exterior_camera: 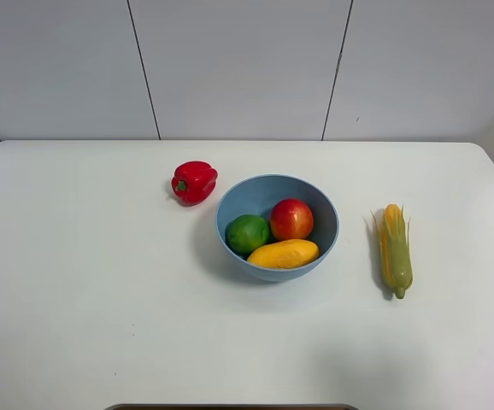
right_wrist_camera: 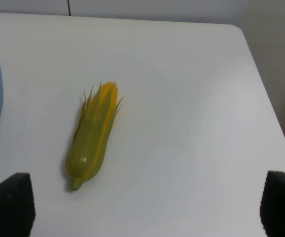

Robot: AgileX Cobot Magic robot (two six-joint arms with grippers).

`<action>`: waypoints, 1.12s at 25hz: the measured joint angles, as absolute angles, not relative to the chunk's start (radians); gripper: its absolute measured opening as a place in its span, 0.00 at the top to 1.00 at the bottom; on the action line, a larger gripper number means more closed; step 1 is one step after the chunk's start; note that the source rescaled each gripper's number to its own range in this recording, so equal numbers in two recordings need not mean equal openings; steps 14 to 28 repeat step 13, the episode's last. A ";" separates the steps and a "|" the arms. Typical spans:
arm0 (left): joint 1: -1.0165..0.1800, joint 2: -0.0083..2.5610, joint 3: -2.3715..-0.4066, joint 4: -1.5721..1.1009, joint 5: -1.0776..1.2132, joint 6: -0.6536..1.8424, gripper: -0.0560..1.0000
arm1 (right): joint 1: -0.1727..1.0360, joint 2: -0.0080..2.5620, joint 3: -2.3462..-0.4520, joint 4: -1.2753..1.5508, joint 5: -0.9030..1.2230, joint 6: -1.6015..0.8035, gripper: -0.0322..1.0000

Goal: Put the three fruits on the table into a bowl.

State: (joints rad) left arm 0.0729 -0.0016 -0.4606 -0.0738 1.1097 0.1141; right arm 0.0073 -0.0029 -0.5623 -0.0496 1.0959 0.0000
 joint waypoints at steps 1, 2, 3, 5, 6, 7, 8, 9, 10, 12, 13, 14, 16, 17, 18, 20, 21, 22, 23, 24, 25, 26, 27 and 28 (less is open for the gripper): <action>0.073 -0.002 -0.461 -0.074 1.110 0.114 0.02 | 0.007 -0.003 -0.562 -0.050 1.096 0.000 0.21; 0.073 -0.002 -0.461 -0.074 1.110 0.114 0.02 | 0.007 -0.003 -0.562 -0.050 1.096 0.000 0.21; 0.073 -0.002 -0.461 -0.074 1.111 0.114 0.02 | 0.007 -0.003 -0.562 -0.050 1.096 0.000 0.21; 0.073 -0.002 -0.461 -0.074 1.111 0.115 0.02 | 0.007 -0.003 -0.562 -0.050 1.096 0.000 0.21; 0.073 -0.002 -0.461 -0.074 1.111 0.116 0.02 | 0.007 -0.003 -0.562 -0.050 1.096 0.000 0.21; 0.073 -0.002 -0.461 -0.074 1.112 0.116 0.02 | 0.007 -0.003 -0.562 -0.050 1.096 0.000 0.21; 0.073 -0.002 -0.461 -0.074 1.112 0.116 0.02 | 0.007 -0.003 -0.562 -0.050 1.096 0.000 0.21; 0.073 -0.002 -0.461 -0.074 1.113 0.116 0.02 | 0.007 -0.003 -0.562 -0.050 1.096 0.000 0.21; 0.073 -0.002 -0.461 -0.074 1.114 0.116 0.02 | 0.007 -0.003 -0.562 -0.050 1.096 0.000 0.21; 0.073 -0.002 -0.461 -0.073 1.114 0.117 0.02 | 0.007 -0.003 -0.562 -0.050 1.096 0.000 0.21; 0.073 -0.002 -0.461 -0.073 1.114 0.117 0.01 | 0.007 -0.003 -0.562 -0.050 1.096 0.000 0.21; 0.073 -0.002 -0.461 -0.073 1.114 0.117 0.01 | 0.007 -0.003 -0.562 -0.050 1.096 0.000 0.21; 0.073 -0.002 -0.461 -0.073 1.114 0.117 0.01 | 0.007 -0.003 -0.562 -0.050 1.096 0.000 0.21; 0.073 -0.002 -0.461 -0.073 1.114 0.117 0.01 | 0.007 -0.003 -0.562 -0.050 1.096 0.000 0.21; 0.073 -0.002 -0.461 -0.073 1.114 0.117 0.01 | 0.007 -0.003 -0.562 -0.050 1.096 0.000 0.21; 0.073 -0.002 -0.461 -0.073 1.114 0.117 0.01 | 0.007 -0.003 -0.562 -0.050 1.096 0.000 0.21; 0.073 -0.002 -0.461 -0.073 1.114 0.117 0.01 | 0.007 -0.003 -0.562 -0.050 1.096 0.000 0.21; 0.073 -0.002 -0.461 -0.073 1.114 0.117 0.01 | 0.007 -0.003 -0.562 -0.050 1.096 0.000 0.21; 0.073 -0.002 -0.461 -0.073 1.114 0.117 0.01 | 0.007 -0.003 -0.562 -0.050 1.096 0.000 0.21; 0.073 -0.002 -0.461 -0.073 1.114 0.117 0.01 | 0.007 -0.003 -0.562 -0.050 1.096 0.000 0.21; 0.073 -0.002 -0.461 -0.073 1.114 0.117 0.01 | 0.007 -0.003 -0.562 -0.050 1.096 0.000 0.21; 0.073 -0.002 -0.461 -0.073 1.114 0.117 0.01 | 0.007 -0.003 -0.562 -0.050 1.096 0.000 0.21; 0.073 -0.002 -0.461 -0.073 1.114 0.117 0.01 | 0.007 -0.003 -0.562 -0.050 1.096 0.000 0.21; 0.073 -0.002 -0.461 -0.073 1.114 0.117 0.01 | 0.007 -0.003 -0.562 -0.050 1.096 0.000 0.21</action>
